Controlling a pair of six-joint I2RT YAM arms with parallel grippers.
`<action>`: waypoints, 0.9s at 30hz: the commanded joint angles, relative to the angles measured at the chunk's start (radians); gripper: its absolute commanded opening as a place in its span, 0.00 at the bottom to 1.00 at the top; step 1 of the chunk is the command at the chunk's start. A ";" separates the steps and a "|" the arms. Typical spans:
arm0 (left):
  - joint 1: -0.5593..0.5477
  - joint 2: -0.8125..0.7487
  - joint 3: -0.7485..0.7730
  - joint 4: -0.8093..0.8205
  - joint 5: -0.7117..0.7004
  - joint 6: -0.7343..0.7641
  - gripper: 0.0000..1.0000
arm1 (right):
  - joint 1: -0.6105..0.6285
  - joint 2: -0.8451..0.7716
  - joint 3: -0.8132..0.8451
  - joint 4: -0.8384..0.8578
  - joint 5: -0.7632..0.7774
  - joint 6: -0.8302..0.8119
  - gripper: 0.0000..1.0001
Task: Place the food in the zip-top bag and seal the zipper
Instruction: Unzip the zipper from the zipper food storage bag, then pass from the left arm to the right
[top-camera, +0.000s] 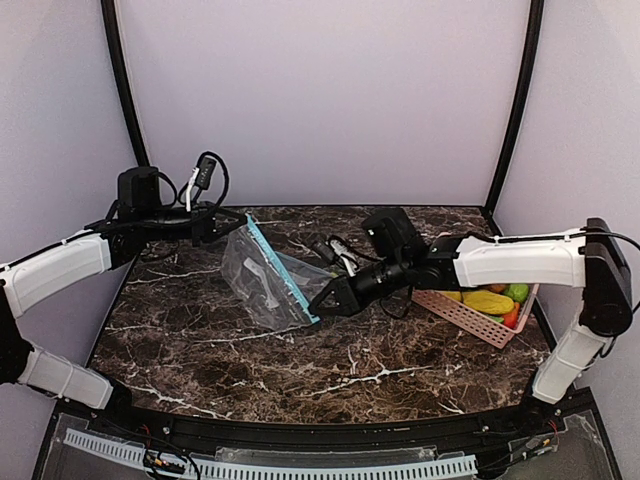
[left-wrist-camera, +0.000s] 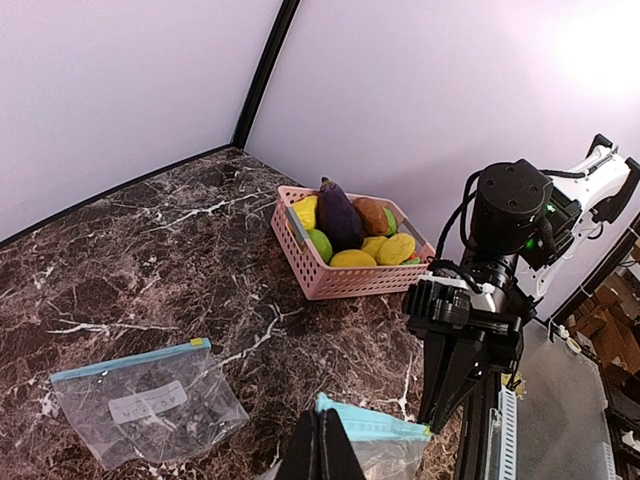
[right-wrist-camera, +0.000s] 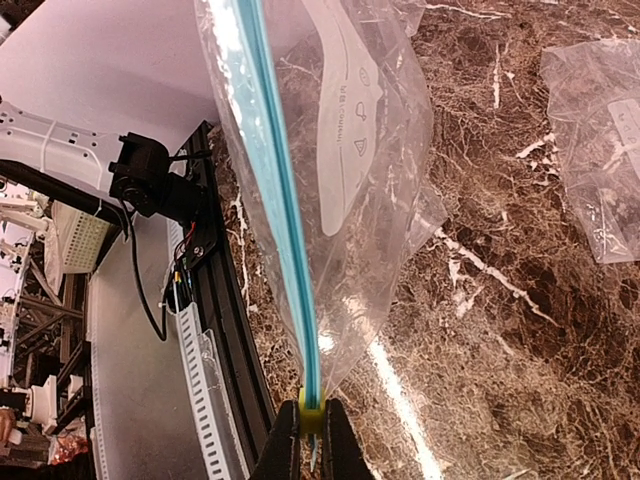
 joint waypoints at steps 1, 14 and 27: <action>0.013 -0.020 -0.015 0.079 0.046 -0.021 0.01 | 0.017 -0.055 0.027 -0.043 -0.014 0.027 0.06; -0.154 -0.016 0.000 0.017 0.185 0.078 0.01 | 0.006 -0.189 0.175 -0.132 0.151 -0.024 0.64; -0.198 0.047 0.006 0.063 0.290 0.023 0.01 | 0.028 -0.116 0.155 -0.149 0.102 -0.062 0.41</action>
